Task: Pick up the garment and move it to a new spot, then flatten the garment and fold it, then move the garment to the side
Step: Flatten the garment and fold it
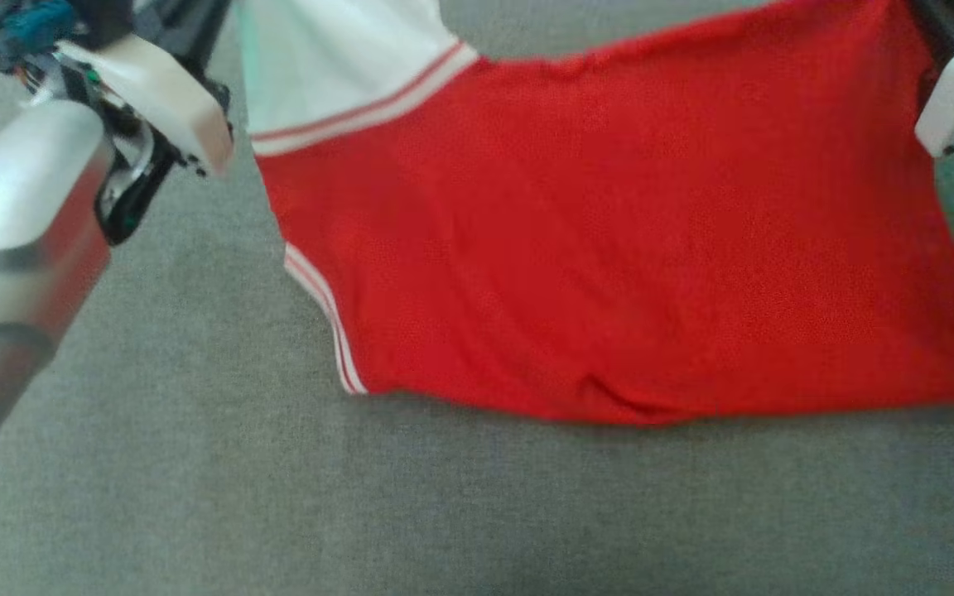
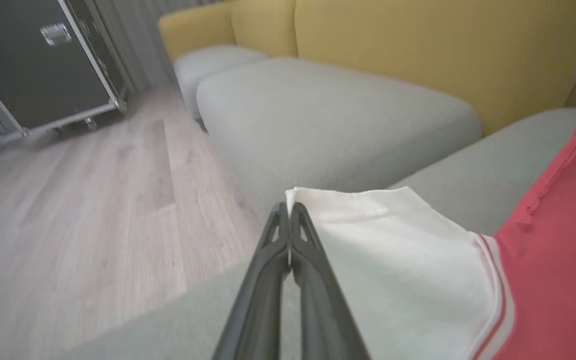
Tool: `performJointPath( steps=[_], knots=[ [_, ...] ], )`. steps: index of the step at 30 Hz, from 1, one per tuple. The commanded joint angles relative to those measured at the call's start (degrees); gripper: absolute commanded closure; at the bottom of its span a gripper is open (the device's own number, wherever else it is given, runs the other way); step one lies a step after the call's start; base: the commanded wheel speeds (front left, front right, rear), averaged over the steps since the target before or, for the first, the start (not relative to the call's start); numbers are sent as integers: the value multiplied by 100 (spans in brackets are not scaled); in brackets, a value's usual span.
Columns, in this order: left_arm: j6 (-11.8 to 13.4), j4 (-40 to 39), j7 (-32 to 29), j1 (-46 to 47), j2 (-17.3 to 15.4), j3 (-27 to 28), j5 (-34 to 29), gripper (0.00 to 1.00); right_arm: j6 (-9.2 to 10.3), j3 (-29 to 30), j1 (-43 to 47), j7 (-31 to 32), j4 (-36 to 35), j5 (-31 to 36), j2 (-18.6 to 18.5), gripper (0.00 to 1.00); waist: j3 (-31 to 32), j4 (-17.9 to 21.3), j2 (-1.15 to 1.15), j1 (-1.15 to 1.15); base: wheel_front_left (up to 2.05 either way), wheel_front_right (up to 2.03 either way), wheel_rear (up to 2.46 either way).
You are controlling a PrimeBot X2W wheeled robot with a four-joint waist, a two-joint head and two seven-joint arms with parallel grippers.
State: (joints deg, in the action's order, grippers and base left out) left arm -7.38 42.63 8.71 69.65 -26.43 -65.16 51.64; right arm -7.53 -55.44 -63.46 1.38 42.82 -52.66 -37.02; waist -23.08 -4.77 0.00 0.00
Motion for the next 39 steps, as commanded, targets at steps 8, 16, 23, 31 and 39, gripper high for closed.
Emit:
performJointPath(
  steps=[8, 16, 23, 31, 39],
  knots=[
    [151, -217, 616, 533, -416, 813, -227, 100, 4, 108, -215, -666, -453, -445, -471, 100, 1021, 316, 0, 0, 0, 0, 0],
    [55, -1248, 627, 55, -999, 1476, -587, 100, 4, 113, 124, -758, -1032, -1000, -1023, 100, 1948, 504, 0, 0, 0, 0, 0],
    [0, -2121, 628, -197, -1487, 1560, -382, 100, 4, 262, 337, -747, -1841, -1443, -1535, 100, 2500, 619, 0, 0, 0, 0, 0],
    [27, -2688, 535, 18, -1738, 1782, -132, 100, 4, 503, -93, -526, -2222, -1275, -1647, 100, 2600, 725, 0, 0, 0, 0, 0],
    [61, -2114, 541, 583, -1312, 1793, -365, 100, 4, 648, -653, -324, -1403, -863, -1088, 100, 2240, 648, 0, 0, 0, 0, 0]
  ],
)
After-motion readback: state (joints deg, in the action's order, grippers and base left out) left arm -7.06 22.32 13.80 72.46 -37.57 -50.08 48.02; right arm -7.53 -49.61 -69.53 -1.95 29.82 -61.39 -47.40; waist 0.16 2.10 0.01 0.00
